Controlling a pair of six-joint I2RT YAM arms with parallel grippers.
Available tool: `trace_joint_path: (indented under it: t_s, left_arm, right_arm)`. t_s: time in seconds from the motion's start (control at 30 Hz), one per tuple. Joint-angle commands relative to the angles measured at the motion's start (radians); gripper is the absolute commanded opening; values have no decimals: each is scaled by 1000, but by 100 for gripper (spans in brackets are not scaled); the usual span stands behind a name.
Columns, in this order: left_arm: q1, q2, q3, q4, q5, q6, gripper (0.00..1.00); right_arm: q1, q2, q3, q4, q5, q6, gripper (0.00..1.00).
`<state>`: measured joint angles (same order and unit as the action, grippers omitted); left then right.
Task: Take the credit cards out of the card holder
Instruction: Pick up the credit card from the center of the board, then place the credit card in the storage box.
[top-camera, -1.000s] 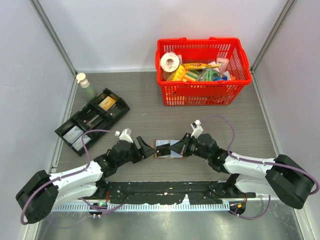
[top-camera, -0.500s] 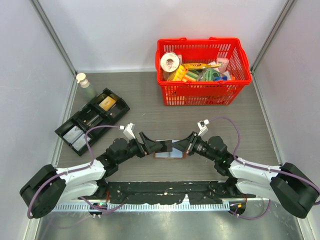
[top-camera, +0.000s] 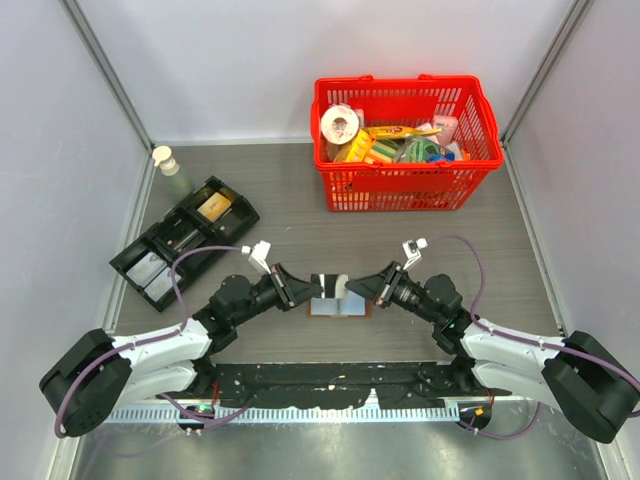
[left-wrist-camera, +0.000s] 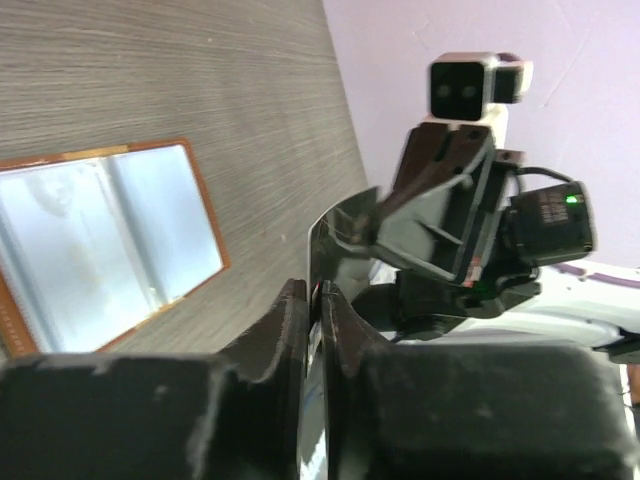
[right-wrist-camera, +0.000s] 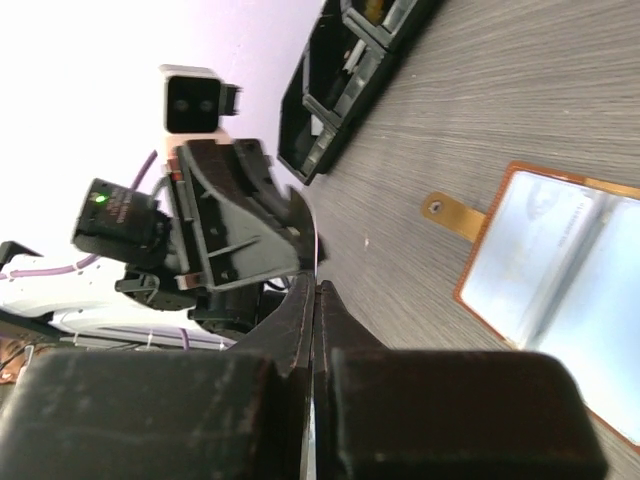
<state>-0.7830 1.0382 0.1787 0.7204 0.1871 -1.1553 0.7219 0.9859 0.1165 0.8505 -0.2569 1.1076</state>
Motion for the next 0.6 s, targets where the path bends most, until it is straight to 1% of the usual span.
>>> trace_joint_path:
  t_s: [0.0, 0.03, 0.1, 0.13, 0.17, 0.2, 0.23, 0.27, 0.37, 0.43, 0.47, 0.5, 0.53, 0.57]
  left_arm:
    - [5, -46, 53, 10, -8, 22, 4]
    - [5, -55, 67, -16, -9, 34, 0]
    - [5, -75, 97, -97, -21, 75, 0]
    - [5, -87, 114, -133, -34, 97, 0]
    - [5, -99, 131, -172, -47, 117, 0]
    - [5, -115, 151, -212, -67, 144, 0]
    - [7, -128, 172, -269, -108, 170, 0]
    - [11, -147, 194, -326, -139, 195, 0]
    - [50, -194, 245, -461, -267, 252, 0]
    - [106, -223, 280, -553, -320, 279, 0]
    - [147, -237, 292, -588, -337, 293, 0]
    - [197, -251, 304, -626, -350, 305, 0]
    - [241, -266, 314, -657, -357, 315, 0]
    - [296, -283, 330, -699, -362, 325, 0]
  right_arm:
    - [-9, 3, -14, 73, -4, 12, 1]
    - [-9, 3, -15, 74, 1, 17, 1]
    - [-12, -4, -20, 71, 13, 17, 2]
    - [-13, -15, -21, 58, 16, 8, 10]
    - [-15, -26, -21, 49, 25, 2, 14]
    - [-15, -45, -20, 10, 30, -20, 25]
    - [-16, -56, -9, -49, 39, -34, 31]
    - [-15, -87, -5, -82, 44, -66, 44]
    - [-13, -162, 23, -264, 85, -143, 69]
    - [-16, -220, 31, -356, 120, -186, 77]
    - [-15, -255, 34, -384, 131, -205, 80]
    - [-16, -294, 47, -465, 168, -210, 84]
    - [-16, -311, 55, -508, 189, -230, 85]
    - [-16, -337, 72, -589, 227, -239, 88]
